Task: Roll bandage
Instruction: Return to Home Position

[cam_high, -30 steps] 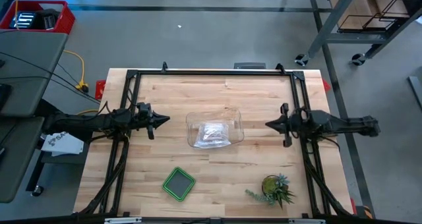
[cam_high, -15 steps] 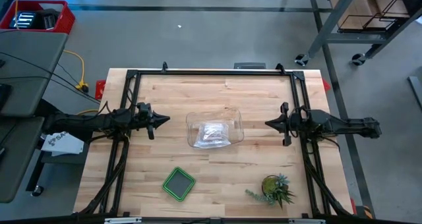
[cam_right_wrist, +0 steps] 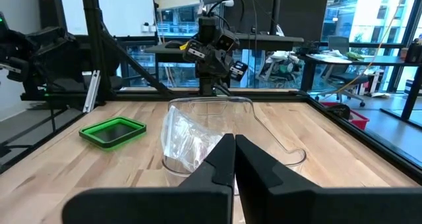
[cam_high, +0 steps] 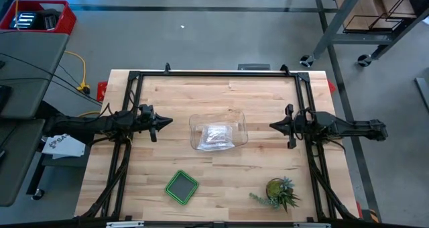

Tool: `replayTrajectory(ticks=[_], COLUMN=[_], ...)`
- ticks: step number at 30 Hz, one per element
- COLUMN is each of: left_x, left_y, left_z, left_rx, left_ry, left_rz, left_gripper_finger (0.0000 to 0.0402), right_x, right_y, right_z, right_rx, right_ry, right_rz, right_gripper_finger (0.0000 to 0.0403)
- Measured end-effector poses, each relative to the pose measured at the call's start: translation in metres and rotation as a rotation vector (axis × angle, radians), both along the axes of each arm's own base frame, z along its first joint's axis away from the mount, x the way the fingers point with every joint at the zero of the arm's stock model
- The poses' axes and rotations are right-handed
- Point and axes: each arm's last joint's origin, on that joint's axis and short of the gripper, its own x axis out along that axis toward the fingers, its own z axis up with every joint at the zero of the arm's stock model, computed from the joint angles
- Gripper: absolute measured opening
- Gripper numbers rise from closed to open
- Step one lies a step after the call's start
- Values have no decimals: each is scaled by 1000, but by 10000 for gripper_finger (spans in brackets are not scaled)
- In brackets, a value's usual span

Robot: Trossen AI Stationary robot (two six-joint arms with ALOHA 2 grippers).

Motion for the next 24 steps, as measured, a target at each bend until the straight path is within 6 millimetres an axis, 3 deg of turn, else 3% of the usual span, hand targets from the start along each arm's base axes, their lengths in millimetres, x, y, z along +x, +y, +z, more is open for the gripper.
replayTrajectory(ticks=[11,24], left_x=[0,-13], left_y=[0,2], left_z=[0,19], left_rx=[0,3], left_ry=[-6,-232], left_rz=[0,26], left_gripper_finger=[1,1], right_x=[0,0], right_y=[0,0], right_z=[0,0], right_rx=[0,0], right_ry=[0,0], right_rz=[0,0], right_gripper_finger=[0,0])
